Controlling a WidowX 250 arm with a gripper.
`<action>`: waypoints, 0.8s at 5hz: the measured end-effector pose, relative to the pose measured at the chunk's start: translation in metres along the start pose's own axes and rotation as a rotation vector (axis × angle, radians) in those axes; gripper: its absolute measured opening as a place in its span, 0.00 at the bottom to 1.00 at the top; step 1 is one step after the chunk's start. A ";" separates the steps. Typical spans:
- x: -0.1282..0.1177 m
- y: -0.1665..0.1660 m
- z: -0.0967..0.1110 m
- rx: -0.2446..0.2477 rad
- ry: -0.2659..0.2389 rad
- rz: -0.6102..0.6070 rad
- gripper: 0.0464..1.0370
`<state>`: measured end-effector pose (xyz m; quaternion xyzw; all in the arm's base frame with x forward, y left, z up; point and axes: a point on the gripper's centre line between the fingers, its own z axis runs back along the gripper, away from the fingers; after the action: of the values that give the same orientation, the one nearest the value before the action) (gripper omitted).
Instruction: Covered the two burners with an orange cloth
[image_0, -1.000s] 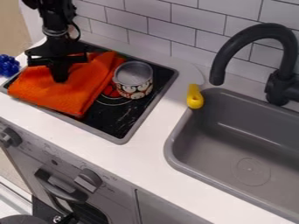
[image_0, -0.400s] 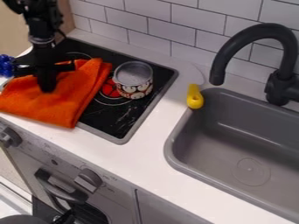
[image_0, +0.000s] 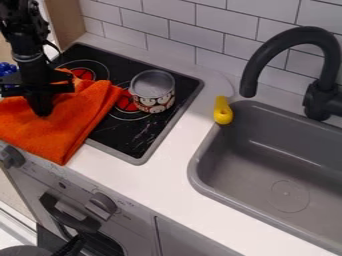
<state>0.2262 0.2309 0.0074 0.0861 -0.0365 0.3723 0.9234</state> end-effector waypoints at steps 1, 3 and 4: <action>0.004 0.000 0.002 0.002 -0.010 0.018 0.01; 0.015 -0.002 0.013 -0.027 -0.002 0.001 0.01; 0.016 0.003 0.034 -0.032 0.020 -0.052 0.01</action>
<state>0.2356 0.2378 0.0431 0.0687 -0.0307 0.3482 0.9344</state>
